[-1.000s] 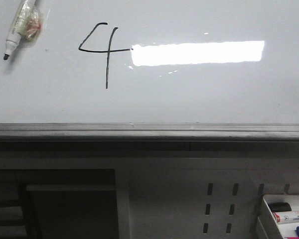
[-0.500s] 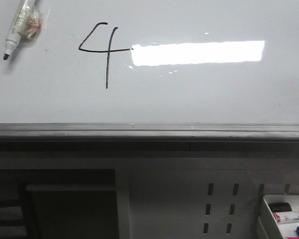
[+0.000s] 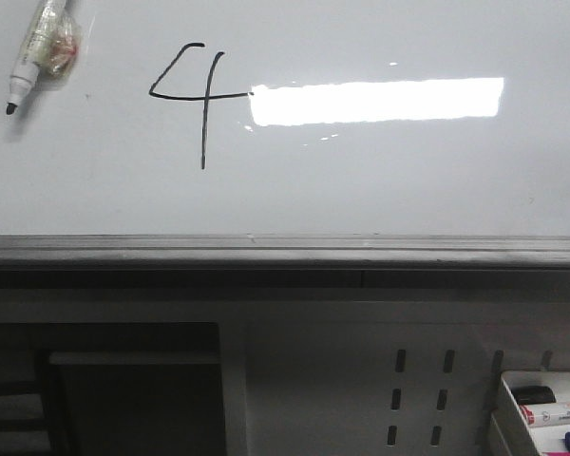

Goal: Write number 4 on whiteboard

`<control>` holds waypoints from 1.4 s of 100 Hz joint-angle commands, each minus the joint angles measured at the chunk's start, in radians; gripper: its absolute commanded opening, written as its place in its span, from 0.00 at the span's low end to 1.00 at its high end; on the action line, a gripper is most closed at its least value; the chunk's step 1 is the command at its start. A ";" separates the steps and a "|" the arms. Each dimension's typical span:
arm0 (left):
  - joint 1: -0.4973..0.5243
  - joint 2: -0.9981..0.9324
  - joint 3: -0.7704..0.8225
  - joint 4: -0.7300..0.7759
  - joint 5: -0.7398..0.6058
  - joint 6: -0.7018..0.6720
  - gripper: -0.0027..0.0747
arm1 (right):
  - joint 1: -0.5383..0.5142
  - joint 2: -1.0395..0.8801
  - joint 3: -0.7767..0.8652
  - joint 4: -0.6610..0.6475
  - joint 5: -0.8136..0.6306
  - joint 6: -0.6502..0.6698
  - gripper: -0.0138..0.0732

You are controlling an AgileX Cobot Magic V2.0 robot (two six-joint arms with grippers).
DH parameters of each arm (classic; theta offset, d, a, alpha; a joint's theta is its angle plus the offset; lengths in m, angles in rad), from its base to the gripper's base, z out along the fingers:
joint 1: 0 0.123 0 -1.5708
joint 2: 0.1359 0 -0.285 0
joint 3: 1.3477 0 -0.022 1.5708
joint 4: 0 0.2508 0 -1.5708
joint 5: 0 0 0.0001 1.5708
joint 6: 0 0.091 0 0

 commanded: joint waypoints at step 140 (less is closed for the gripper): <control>0.002 -0.026 0.028 -0.001 -0.072 -0.013 0.01 | 0.052 -0.092 0.219 -1.330 -0.490 1.088 0.08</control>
